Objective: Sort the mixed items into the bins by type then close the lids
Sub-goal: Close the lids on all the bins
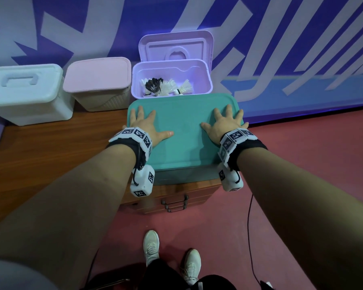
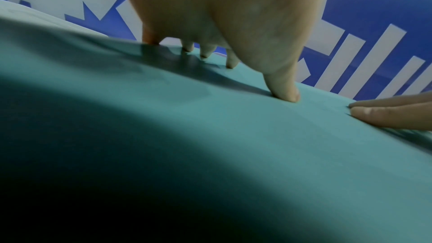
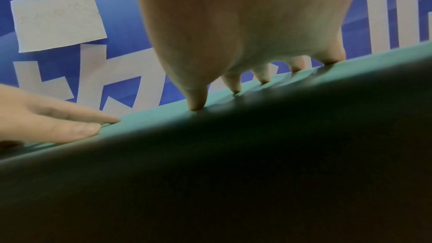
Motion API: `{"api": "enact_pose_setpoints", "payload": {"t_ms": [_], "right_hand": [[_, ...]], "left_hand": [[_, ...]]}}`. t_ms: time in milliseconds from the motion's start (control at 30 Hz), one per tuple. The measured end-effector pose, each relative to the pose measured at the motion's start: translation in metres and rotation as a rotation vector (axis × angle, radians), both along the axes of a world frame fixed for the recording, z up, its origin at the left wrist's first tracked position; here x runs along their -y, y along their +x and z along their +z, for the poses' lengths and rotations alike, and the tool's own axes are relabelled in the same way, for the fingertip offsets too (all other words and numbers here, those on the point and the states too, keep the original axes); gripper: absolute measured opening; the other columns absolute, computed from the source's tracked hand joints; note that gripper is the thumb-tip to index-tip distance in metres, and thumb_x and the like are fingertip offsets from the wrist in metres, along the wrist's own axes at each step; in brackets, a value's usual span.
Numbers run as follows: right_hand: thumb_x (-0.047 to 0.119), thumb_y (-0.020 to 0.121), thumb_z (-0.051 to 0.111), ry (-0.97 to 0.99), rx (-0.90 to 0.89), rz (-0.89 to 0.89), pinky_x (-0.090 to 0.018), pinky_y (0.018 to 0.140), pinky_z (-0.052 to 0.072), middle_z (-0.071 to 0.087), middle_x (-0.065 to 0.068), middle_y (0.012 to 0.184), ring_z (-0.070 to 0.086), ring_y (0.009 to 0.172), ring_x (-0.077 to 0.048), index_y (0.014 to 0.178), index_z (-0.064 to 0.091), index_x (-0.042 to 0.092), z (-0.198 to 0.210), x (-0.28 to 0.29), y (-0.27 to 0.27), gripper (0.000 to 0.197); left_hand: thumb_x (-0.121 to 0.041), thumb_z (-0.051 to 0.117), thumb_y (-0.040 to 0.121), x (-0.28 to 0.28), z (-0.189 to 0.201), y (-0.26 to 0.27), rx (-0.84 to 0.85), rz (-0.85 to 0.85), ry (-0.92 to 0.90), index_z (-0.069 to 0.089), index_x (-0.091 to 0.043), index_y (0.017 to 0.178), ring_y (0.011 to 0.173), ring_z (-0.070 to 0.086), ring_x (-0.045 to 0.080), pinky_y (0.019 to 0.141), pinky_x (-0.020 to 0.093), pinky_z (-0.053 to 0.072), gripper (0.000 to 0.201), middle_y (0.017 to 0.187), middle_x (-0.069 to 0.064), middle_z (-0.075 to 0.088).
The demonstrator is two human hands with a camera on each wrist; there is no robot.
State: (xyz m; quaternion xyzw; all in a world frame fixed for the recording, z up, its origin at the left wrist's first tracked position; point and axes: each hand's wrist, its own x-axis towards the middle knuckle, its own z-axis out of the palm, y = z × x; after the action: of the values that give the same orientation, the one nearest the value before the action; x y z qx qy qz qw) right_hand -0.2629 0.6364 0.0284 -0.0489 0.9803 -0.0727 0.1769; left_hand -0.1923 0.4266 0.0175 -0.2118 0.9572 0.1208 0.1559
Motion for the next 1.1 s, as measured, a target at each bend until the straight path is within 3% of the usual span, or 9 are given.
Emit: {"api": "enact_pose_setpoints", "payload": {"t_ms": [133, 333, 500, 600, 733, 867, 967, 1100], "right_hand": [[0.066, 0.089, 0.037, 0.013, 0.017, 0.003, -0.064, 0.112, 0.007, -0.005, 0.001, 0.160, -0.010, 0.145, -0.039, 0.148, 0.018, 0.033, 0.000, 0.000, -0.003, 0.070], [0.065, 0.088, 0.040, 0.012, 0.012, -0.014, -0.066, 0.111, 0.007, 0.000, 0.000, 0.159, -0.009, 0.145, -0.040, 0.146, 0.022, 0.033, -0.001, 0.003, -0.004, 0.068], [0.061, 0.087, 0.048, 0.012, 0.051, -0.054, -0.068, 0.110, 0.011, 0.008, -0.006, 0.157, -0.005, 0.144, -0.043, 0.142, 0.032, 0.027, 0.007, 0.014, -0.006, 0.067], [0.059, 0.085, 0.051, -0.020, 0.075, -0.074, -0.065, 0.111, 0.015, 0.013, -0.008, 0.155, 0.002, 0.143, -0.044, 0.139, 0.037, 0.023, 0.013, 0.021, -0.009, 0.066], [0.056, 0.089, 0.046, -0.020, 0.053, -0.058, -0.060, 0.113, 0.017, 0.009, -0.010, 0.157, 0.007, 0.144, -0.041, 0.146, 0.028, 0.024, 0.023, 0.032, -0.020, 0.068], [0.058, 0.086, 0.044, 0.000, -0.003, -0.019, -0.057, 0.114, 0.015, 0.015, -0.014, 0.157, 0.009, 0.145, -0.038, 0.145, 0.029, 0.024, 0.015, 0.042, -0.046, 0.070], [0.065, 0.084, 0.043, 0.036, 0.014, -0.010, -0.059, 0.115, 0.011, 0.010, -0.012, 0.158, 0.003, 0.145, -0.040, 0.147, 0.022, 0.030, 0.008, 0.045, -0.061, 0.075], [0.075, 0.080, 0.038, 0.105, 0.103, -0.015, -0.062, 0.114, 0.009, 0.009, -0.012, 0.159, 0.001, 0.146, -0.038, 0.149, 0.015, 0.037, -0.002, 0.048, -0.082, 0.081]], "left_hand": [[-0.076, 0.049, 0.078, -0.002, 0.003, -0.003, 0.009, -0.013, -0.015, 0.007, -0.028, 0.154, 0.148, -0.012, 0.030, 0.121, 0.046, 0.003, 0.099, 0.161, 0.008, -0.011], [-0.079, 0.048, 0.076, 0.000, -0.004, 0.003, -0.012, -0.004, 0.011, 0.005, -0.033, 0.153, 0.148, -0.016, 0.025, 0.119, 0.053, 0.008, 0.100, 0.161, 0.002, -0.014], [-0.078, 0.048, 0.076, 0.005, 0.016, -0.005, 0.106, -0.066, -0.052, 0.008, -0.028, 0.154, 0.148, -0.006, 0.032, 0.121, 0.046, 0.006, 0.101, 0.162, 0.010, -0.006], [-0.073, 0.049, 0.081, 0.010, 0.030, -0.011, 0.132, -0.091, -0.035, 0.015, -0.022, 0.153, 0.148, 0.007, 0.031, 0.120, 0.043, 0.013, 0.095, 0.161, 0.012, 0.006], [-0.066, 0.053, 0.083, 0.017, 0.031, -0.020, -0.001, -0.125, -0.064, 0.041, -0.016, 0.141, 0.135, 0.037, 0.031, 0.112, 0.038, 0.030, 0.078, 0.146, 0.011, 0.042], [-0.064, 0.054, 0.083, 0.026, 0.028, -0.044, -0.026, -0.109, -0.045, 0.028, -0.023, 0.150, 0.141, 0.026, 0.035, 0.115, 0.043, 0.026, 0.082, 0.154, 0.011, 0.030], [-0.065, 0.050, 0.084, 0.033, 0.025, -0.067, 0.026, -0.135, -0.038, 0.023, -0.026, 0.151, 0.142, 0.024, 0.036, 0.115, 0.047, 0.027, 0.082, 0.156, 0.010, 0.027], [-0.056, 0.041, 0.095, 0.036, 0.017, -0.089, 0.118, -0.198, 0.020, 0.022, -0.018, 0.152, 0.141, 0.031, 0.033, 0.113, 0.042, 0.031, 0.071, 0.157, 0.012, 0.025]]}}
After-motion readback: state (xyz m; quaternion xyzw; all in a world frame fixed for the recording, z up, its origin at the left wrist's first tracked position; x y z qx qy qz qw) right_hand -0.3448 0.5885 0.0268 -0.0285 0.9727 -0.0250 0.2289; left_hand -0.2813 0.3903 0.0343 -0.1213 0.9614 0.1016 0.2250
